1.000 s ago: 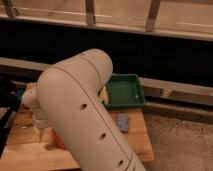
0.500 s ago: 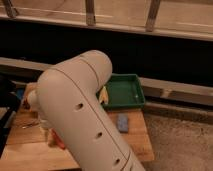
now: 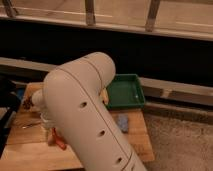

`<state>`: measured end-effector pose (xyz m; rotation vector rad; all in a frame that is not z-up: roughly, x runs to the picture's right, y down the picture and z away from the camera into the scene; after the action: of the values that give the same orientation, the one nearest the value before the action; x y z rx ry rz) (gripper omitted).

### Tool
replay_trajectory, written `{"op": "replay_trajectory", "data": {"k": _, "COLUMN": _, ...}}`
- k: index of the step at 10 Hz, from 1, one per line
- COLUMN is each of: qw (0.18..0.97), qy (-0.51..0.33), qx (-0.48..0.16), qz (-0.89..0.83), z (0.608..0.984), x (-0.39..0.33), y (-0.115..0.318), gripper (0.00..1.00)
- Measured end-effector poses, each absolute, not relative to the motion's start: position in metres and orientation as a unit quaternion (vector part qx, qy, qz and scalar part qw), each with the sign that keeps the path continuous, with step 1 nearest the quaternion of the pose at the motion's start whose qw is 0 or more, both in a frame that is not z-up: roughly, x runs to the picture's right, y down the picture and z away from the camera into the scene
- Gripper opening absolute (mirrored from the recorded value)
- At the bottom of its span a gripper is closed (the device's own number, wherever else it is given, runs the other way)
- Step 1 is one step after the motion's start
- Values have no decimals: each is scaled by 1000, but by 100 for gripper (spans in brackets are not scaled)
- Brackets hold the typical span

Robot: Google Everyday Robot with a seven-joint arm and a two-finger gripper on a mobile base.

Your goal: Place pepper in metal cup

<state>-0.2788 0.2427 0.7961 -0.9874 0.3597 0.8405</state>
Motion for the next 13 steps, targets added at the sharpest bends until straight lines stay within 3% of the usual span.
{"op": "replay_trajectory", "data": {"k": 2, "qw": 782, "qy": 167, "qx": -457, "qz": 389, "z": 796, "x": -278, "y": 242, "gripper": 59}}
{"op": "replay_trajectory", "data": {"k": 6, "qw": 792, "qy": 138, "qx": -449, "qz": 389, "z": 788, "x": -292, "y": 243, "gripper": 17}}
{"op": "replay_trajectory", "data": {"k": 8, "qw": 797, "qy": 123, "qx": -443, "qz": 391, "z": 782, "x": -291, "y": 235, "gripper": 1}}
{"op": "replay_trajectory", "data": {"k": 13, "qw": 814, "qy": 79, "qx": -421, "qz": 392, "z": 754, "x": -295, "y": 201, "gripper": 0}}
